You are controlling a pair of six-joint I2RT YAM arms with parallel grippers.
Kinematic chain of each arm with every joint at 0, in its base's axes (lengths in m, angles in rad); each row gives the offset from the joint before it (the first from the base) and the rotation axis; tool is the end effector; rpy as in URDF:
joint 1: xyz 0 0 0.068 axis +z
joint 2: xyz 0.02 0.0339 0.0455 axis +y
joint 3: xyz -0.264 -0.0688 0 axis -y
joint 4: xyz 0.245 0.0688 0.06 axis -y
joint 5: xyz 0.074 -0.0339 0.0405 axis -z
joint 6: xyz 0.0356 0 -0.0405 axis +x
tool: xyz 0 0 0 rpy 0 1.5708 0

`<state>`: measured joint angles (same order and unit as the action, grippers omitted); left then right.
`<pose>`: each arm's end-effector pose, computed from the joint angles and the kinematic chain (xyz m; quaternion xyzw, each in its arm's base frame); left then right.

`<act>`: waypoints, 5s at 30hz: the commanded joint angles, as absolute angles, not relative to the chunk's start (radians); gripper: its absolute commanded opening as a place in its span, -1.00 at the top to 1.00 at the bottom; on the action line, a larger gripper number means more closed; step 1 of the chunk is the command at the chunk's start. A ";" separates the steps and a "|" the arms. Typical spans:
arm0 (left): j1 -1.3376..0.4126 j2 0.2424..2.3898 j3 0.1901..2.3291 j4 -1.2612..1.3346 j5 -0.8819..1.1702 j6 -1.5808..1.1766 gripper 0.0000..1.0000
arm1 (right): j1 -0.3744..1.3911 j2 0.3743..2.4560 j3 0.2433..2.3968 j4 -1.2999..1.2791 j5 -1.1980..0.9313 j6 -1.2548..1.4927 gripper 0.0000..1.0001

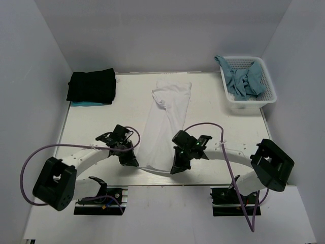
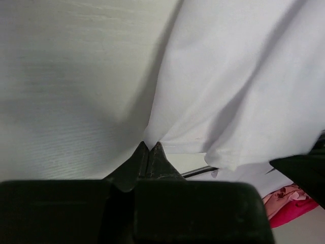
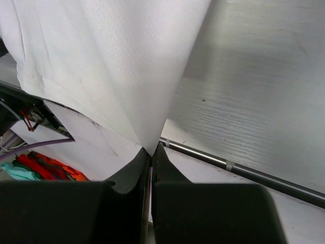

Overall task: Fold and stack the t-shirts
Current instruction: Grab the bottom of the folded rectangular tshirt with both arms, then fold the folded rectangular tshirt in 1/3 of the way

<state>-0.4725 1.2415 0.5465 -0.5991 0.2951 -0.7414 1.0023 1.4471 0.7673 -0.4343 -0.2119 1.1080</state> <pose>0.1651 -0.0960 0.1486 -0.1112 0.9736 -0.1974 0.0290 0.1356 0.2262 0.1705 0.0273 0.9685 0.2466 0.0214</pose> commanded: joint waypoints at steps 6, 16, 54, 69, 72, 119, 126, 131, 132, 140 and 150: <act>-0.474 1.129 0.560 -0.655 0.331 -0.729 1.00 | 1.028 1.489 0.830 -0.471 -0.192 1.002 1.00; -0.451 1.368 0.899 -0.686 0.234 -0.707 1.00 | 0.916 1.503 0.992 -0.629 -0.006 1.022 1.00; -0.373 2.266 1.954 -0.707 0.187 -0.566 0.96 | 0.370 2.155 1.770 -0.649 -0.241 0.545 1.00; -0.364 1.899 1.632 -0.701 0.117 -0.566 -1.00 | 0.443 1.872 1.453 -0.413 -0.202 0.365 -0.66; -0.364 1.729 1.468 -0.770 0.055 -0.555 -1.00 | 0.495 1.867 1.451 -0.362 -0.239 0.318 -0.80; -0.364 1.427 1.025 -0.750 0.164 -0.585 -1.00 | 0.650 2.109 1.735 -0.124 -0.070 -0.366 -0.80; -0.364 1.396 1.000 -0.750 0.146 -0.574 -1.00 | 0.695 2.266 1.862 -0.172 0.133 -0.417 -0.80; -0.364 1.396 1.000 -0.752 0.133 -0.565 -1.00 | 0.701 2.341 1.919 -0.126 0.274 -0.446 -0.80; -0.364 1.396 1.000 -0.752 0.133 -0.565 -1.00 | 0.704 2.348 1.925 -0.109 0.297 -0.445 -0.80; -0.364 1.396 0.989 -0.742 0.133 -0.555 -1.00 | 0.693 2.396 1.957 0.023 0.615 -0.387 -0.80; -0.364 1.436 1.009 -0.721 0.143 -0.555 -1.00 | 0.646 2.471 2.066 0.020 0.718 -0.288 -0.80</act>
